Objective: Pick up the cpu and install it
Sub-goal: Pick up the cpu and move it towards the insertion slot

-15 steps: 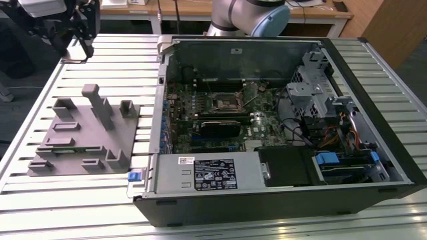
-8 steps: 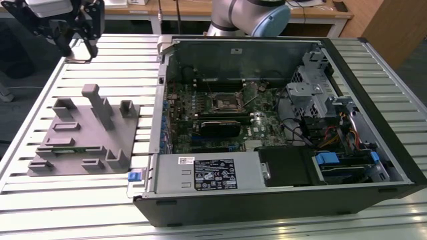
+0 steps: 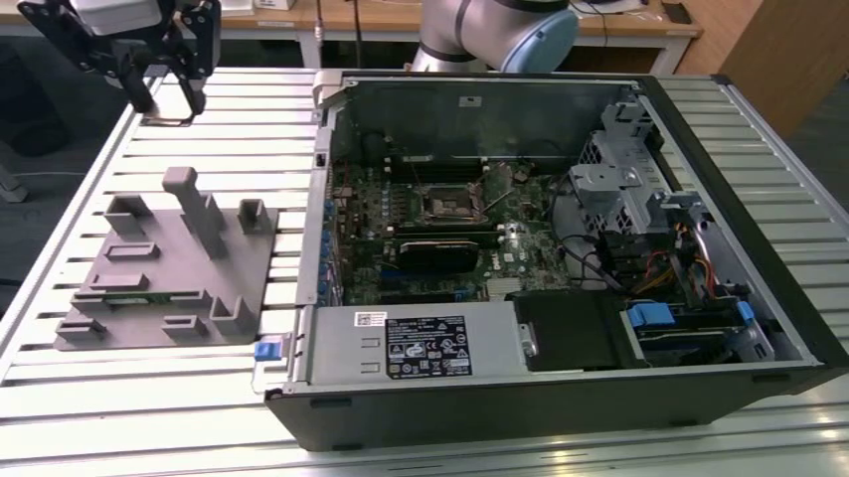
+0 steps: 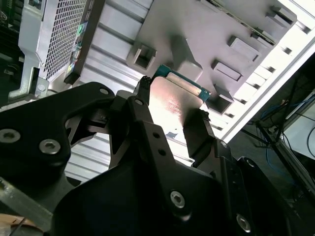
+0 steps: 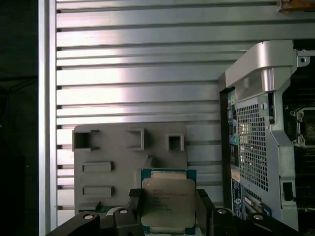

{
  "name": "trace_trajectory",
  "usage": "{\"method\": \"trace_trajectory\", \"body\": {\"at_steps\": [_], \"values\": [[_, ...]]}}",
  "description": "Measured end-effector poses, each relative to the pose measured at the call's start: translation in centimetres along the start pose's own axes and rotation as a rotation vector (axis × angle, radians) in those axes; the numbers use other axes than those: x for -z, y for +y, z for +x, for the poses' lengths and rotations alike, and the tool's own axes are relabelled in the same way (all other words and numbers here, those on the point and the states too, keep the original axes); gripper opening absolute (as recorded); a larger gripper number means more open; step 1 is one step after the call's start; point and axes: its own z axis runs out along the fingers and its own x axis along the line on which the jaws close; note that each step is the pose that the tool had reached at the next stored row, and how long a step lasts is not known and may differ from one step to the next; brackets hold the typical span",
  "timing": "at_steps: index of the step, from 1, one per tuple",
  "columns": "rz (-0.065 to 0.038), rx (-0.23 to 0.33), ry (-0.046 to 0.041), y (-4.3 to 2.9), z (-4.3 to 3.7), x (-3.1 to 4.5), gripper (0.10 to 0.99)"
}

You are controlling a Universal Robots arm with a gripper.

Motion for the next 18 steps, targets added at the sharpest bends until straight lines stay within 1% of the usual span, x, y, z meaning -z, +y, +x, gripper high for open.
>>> {"method": "trace_trajectory", "body": {"at_steps": [12,18], "values": [[0.0,0.0,0.0002,0.05,-1.04,0.01,0.525],[0.0,0.0,0.0004,0.09,-1.9,0.02,0.525]]}}
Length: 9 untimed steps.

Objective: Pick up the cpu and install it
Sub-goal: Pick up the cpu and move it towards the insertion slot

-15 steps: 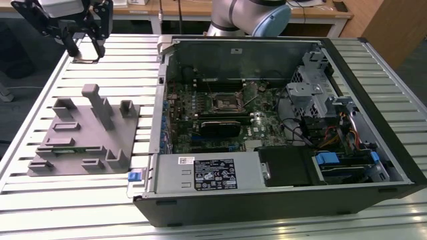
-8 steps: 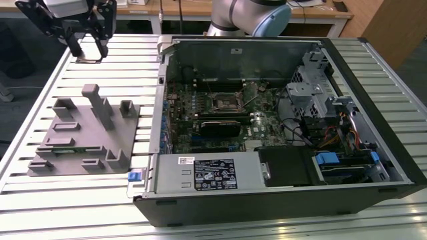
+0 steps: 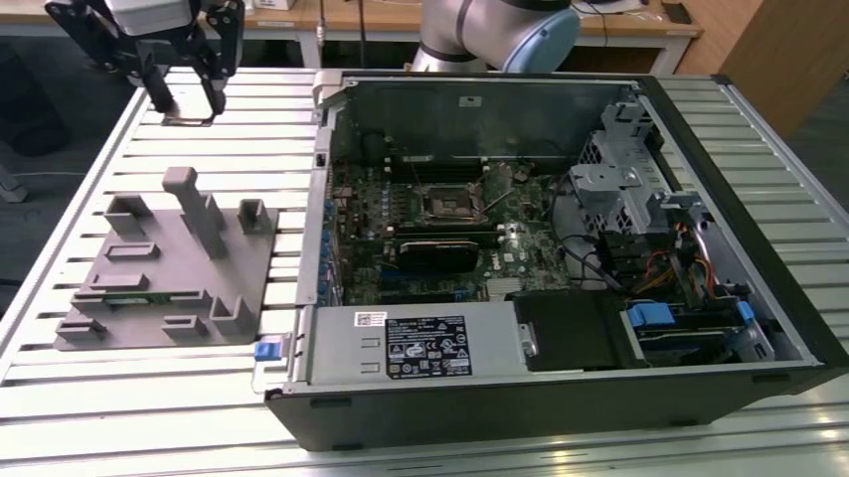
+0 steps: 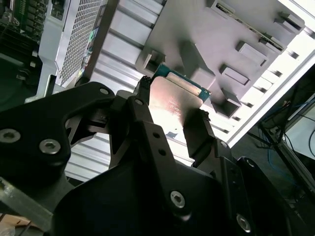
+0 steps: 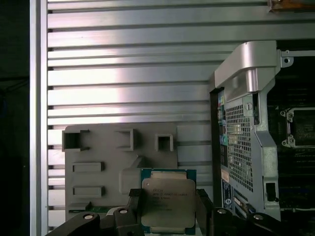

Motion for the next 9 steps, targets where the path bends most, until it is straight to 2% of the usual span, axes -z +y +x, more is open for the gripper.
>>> {"method": "trace_trajectory", "body": {"at_steps": [9], "values": [[0.0,0.0,0.0009,0.07,-1.36,0.02,0.525]]}}
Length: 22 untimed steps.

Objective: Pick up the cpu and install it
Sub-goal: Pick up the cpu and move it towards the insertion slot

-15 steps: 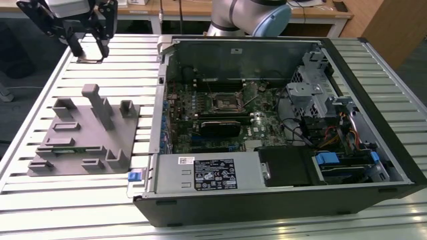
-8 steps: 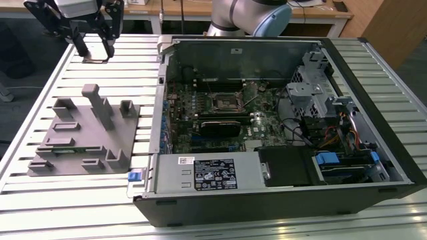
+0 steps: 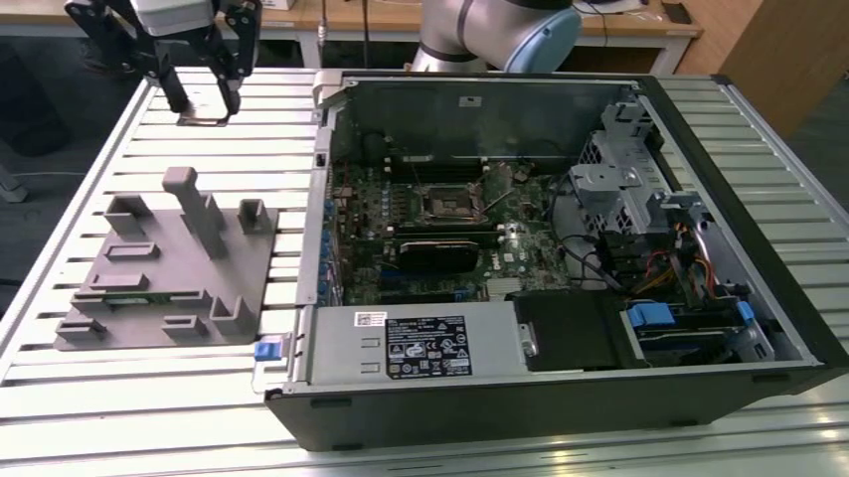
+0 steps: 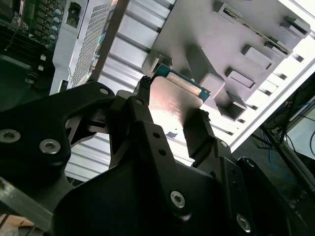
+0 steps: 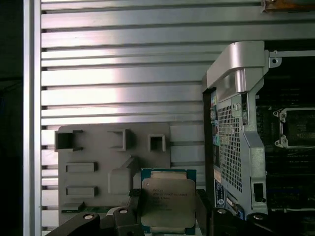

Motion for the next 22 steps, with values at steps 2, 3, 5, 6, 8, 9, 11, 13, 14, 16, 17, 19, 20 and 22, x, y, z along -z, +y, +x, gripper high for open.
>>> {"method": "trace_trajectory", "body": {"at_steps": [2,3,5,6,8,9,11,13,14,16,17,19,20,22], "values": [[0.0,0.0,0.0002,0.01,-0.29,0.0,0.525],[0.0,0.0,0.0003,0.02,-0.43,0.01,0.525],[0.0,0.0,0.0003,0.03,-0.72,0.01,0.525],[0.0,0.0,0.0004,0.04,-0.85,0.01,0.525],[0.0,0.0,0.0005,0.05,-1.09,0.01,0.525],[0.0,0.0,0.0006,0.06,-1.21,0.01,0.525],[0.0,0.0,0.0007,0.07,-1.47,0.02,0.525],[0.0,0.0,0.0009,0.09,-1.76,0.02,0.525],[0.0,0.0,0.001,0.09,-1.9,0.02,0.525],[0.0,0.0,0.0012,0.11,-2.18,0.03,0.525],[0.0,0.0,0.0013,0.11,-2.31,0.03,0.525],[0.0,0.0,0.0014,0.12,-2.59,0.03,0.525],[0.0,0.0,0.0015,0.13,-2.74,0.04,0.525],[0.0,0.0,0.0017,0.15,-3.01,0.04,0.525]]}}
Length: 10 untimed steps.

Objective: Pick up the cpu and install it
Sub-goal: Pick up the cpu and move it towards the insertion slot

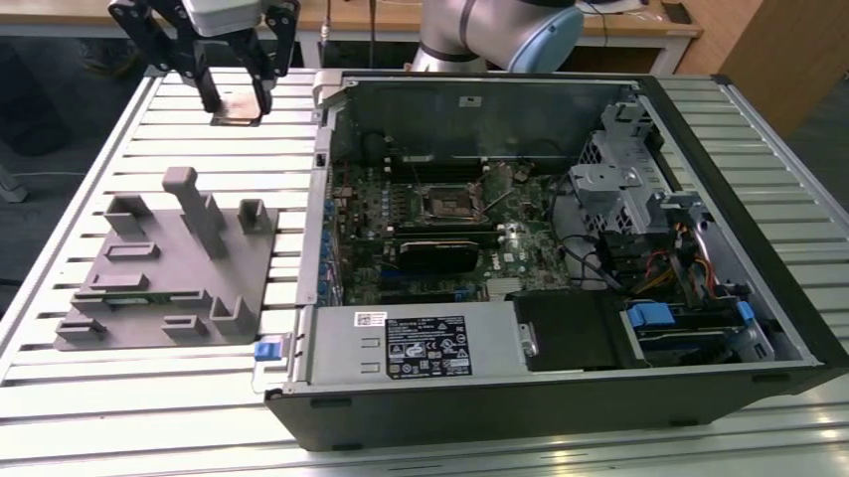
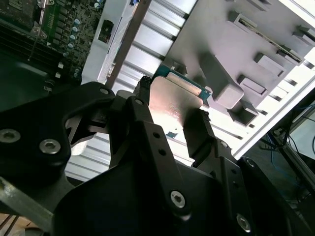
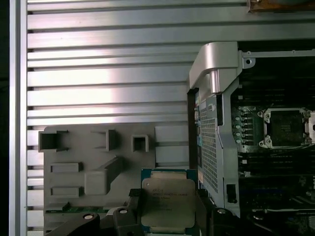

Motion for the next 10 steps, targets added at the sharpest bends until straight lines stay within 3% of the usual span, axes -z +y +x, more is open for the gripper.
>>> {"method": "trace_trajectory", "body": {"at_steps": [10], "values": [[0.0,0.0,0.0008,0.07,-1.35,0.02,0.525]]}}
